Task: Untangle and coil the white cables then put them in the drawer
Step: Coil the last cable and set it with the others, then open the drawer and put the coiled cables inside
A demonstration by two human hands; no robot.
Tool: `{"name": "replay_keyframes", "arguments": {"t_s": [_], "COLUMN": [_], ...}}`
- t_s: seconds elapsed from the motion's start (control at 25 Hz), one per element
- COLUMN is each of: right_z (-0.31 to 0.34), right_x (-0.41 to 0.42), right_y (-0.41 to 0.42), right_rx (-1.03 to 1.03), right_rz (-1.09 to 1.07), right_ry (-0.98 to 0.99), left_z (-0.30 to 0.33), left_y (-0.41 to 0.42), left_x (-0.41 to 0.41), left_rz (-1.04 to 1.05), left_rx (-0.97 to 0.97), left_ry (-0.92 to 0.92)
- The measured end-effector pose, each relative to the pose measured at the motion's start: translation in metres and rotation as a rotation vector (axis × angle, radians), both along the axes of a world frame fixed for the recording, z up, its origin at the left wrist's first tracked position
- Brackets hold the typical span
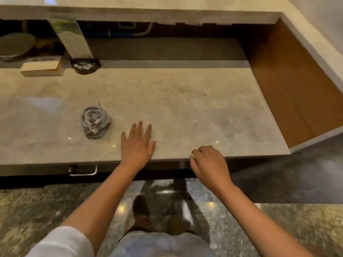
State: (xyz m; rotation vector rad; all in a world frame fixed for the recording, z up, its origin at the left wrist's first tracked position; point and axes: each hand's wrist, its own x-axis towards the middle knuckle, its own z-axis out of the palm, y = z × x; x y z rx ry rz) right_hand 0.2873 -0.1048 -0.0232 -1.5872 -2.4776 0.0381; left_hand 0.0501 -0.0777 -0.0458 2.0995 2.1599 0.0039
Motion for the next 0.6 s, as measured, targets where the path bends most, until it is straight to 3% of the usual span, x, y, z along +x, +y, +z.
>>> {"name": "replay_keyframes", "arguments": {"t_s": [0.16, 0.36, 0.6], "right_z": [-0.05, -0.11, -0.137], "right_x": [0.033, 0.044, 0.041], "right_y": [-0.035, -0.045, -0.028], "right_rx": [-0.12, -0.329, -0.346], "right_rz": [0.025, -0.191, -0.242], "right_ry": [-0.061, -0.203, -0.203], "left_z": [-0.024, -0.032, -0.034], "left_y": [-0.01, -0.012, -0.007], "left_x": [0.005, 0.005, 0.006], "left_rz": [0.087, 0.094, 0.107], "left_rx": [-0.087, -0.025, -0.014], "left_ry": [-0.044, -0.037, -0.024]}}
